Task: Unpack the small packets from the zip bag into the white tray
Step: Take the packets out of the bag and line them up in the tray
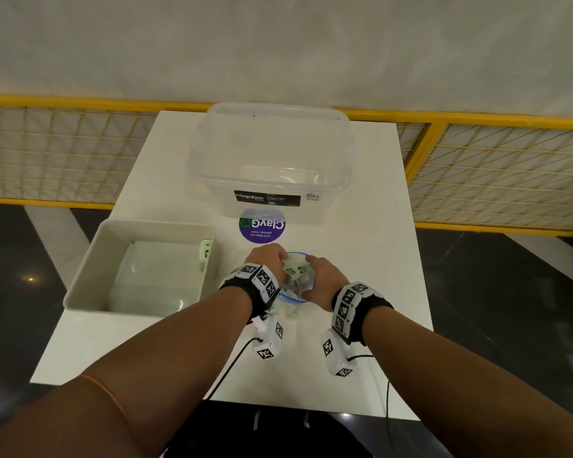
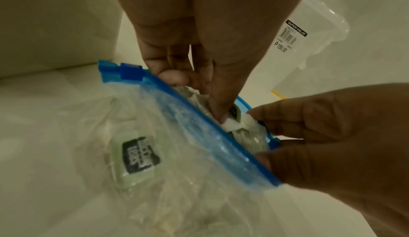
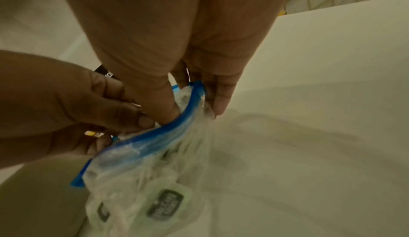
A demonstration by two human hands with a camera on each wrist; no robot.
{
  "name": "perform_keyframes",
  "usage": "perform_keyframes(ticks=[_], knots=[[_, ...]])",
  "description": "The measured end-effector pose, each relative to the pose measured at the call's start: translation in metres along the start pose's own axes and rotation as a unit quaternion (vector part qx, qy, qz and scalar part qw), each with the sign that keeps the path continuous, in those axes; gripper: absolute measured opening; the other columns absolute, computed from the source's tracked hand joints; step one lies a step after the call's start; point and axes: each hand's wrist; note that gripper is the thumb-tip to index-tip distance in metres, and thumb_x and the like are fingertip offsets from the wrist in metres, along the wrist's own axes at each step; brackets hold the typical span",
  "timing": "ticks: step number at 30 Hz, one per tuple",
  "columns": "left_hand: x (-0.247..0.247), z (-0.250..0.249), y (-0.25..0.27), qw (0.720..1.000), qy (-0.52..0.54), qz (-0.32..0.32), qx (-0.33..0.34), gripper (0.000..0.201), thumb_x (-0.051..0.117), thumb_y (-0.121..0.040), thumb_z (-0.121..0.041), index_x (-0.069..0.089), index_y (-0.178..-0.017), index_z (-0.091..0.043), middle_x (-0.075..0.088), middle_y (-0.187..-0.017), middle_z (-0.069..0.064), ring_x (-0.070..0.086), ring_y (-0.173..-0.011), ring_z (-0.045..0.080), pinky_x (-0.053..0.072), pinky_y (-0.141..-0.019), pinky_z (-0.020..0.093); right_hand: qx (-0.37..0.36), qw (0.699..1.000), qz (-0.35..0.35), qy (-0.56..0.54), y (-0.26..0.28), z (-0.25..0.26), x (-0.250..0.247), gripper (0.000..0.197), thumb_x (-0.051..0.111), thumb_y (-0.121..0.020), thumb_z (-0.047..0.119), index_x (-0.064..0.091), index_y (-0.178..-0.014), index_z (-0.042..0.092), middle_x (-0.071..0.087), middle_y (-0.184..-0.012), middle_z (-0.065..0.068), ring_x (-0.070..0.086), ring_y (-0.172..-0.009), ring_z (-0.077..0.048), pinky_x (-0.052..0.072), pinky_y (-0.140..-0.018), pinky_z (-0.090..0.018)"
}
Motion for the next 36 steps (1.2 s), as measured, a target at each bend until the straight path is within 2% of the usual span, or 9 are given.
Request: perform_keyframes(ticks=[5,13,18,21,24,29,32,34,36], knots=[[-0.002,0.005,0.012,0.998,0.057,-0.007,0.025,0.036,0.08,-0.069,-0.012,0.063,-0.1,-0.022,0.066,-0.087,-0.004,0.062,-0.08,0.014,0.05,-0.073,0.024,-0.013,0.999,-0.026,-0.023,0.004,-0.001,-0.009,0.071,0.073,-0.081,0.025,0.04,-0.143,0.015,0.046,-0.143,-0.009,0.046,-0.129,-0.026,0.037,-0.104,-0.031],[-0.016,0.008,0.024,0.983,0.132,-0.048,0.115,0.03,0.079,-0.073,-0.012,0.065,-0.097,-0.021,0.06,-0.073,-0.009,0.054,-0.063,0.008,0.049,-0.067,0.017,-0.102,0.985,-0.111,-0.078,0.009,0.006,-0.021,0.028,0.074,-0.081,0.029,0.071,-0.106,0.018,0.061,-0.123,-0.006,0.052,-0.116,-0.025,0.04,-0.101,-0.036],[-0.022,0.002,0.022,0.987,0.099,-0.078,0.097,0.021,0.071,-0.08,-0.013,0.067,-0.1,-0.019,0.065,-0.083,-0.007,0.058,-0.07,0.008,0.044,-0.063,0.008,-0.091,0.971,-0.162,-0.149,0.005,0.005,-0.025,0.017,0.072,-0.081,0.025,0.069,-0.091,0.011,0.068,-0.097,-0.001,0.061,-0.089,-0.02,0.048,-0.083,-0.031],[-0.02,-0.002,0.013,0.996,-0.016,-0.05,0.078,0.02,0.064,-0.086,-0.019,0.069,-0.105,-0.018,0.07,-0.101,-0.002,0.063,-0.091,0.015,0.047,-0.081,0.02,-0.098,0.96,-0.187,-0.183,0.008,0.001,-0.028,0.015,0.068,-0.075,0.015,0.059,-0.071,0.005,0.069,-0.081,-0.005,0.065,-0.082,-0.021,0.052,-0.078,-0.036],[-0.017,-0.008,0.008,0.985,-0.15,0.009,0.08,0.029,0.062,-0.088,-0.02,0.064,-0.117,-0.021,0.066,-0.115,0.0,0.06,-0.107,0.022,0.049,-0.092,0.03,-0.096,0.957,-0.168,-0.214,0.01,-0.003,-0.026,0.024,0.063,-0.075,0.01,0.043,-0.062,0.003,0.071,-0.08,-0.009,0.068,-0.083,-0.011,0.054,-0.076,-0.037],[-0.013,-0.01,0.005,0.967,-0.237,0.062,0.074,0.034,0.065,-0.085,-0.019,0.062,-0.119,-0.018,0.067,-0.11,0.006,0.064,-0.098,0.026,0.053,-0.085,0.035,-0.072,0.971,-0.144,-0.175,0.012,-0.004,-0.025,0.033,0.063,-0.079,0.014,0.036,-0.059,0.019,0.041,-0.056,0.004,0.043,-0.057,-0.019,0.035,-0.056,-0.027],[-0.013,-0.006,0.007,0.967,-0.232,0.065,0.076,0.034,0.074,-0.078,-0.031,0.06,-0.108,-0.02,0.066,-0.099,-0.001,0.062,-0.089,0.022,0.05,-0.076,0.031,-0.061,0.977,-0.112,-0.172,0.012,-0.001,-0.023,0.031,0.06,-0.079,0.014,0.036,-0.061,0.02,0.046,-0.06,0.0,0.06,-0.069,-0.031,0.037,-0.058,-0.029],[-0.015,-0.006,0.013,0.967,-0.224,0.078,0.09,0.026,0.076,-0.075,-0.034,0.055,-0.089,-0.028,0.06,-0.082,-0.011,0.057,-0.078,0.016,0.043,-0.069,0.028,-0.06,0.979,-0.102,-0.163,0.012,0.002,-0.024,0.031,0.059,-0.08,0.012,0.034,-0.062,0.019,0.043,-0.061,0.001,0.047,-0.059,-0.025,0.034,-0.057,-0.028],[-0.015,-0.007,0.014,0.959,-0.252,0.082,0.102,0.027,0.076,-0.074,-0.037,0.057,-0.091,-0.027,0.063,-0.088,-0.007,0.06,-0.081,0.019,0.046,-0.07,0.029,-0.059,0.98,-0.104,-0.158,0.011,0.007,-0.024,0.031,0.059,-0.08,0.01,0.034,-0.063,0.019,0.04,-0.061,0.003,0.035,-0.056,-0.016,0.031,-0.054,-0.027]])
Point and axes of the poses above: each hand's wrist, its own y-axis away from the middle knuckle, its own x-axis out of the palm, z = x × y
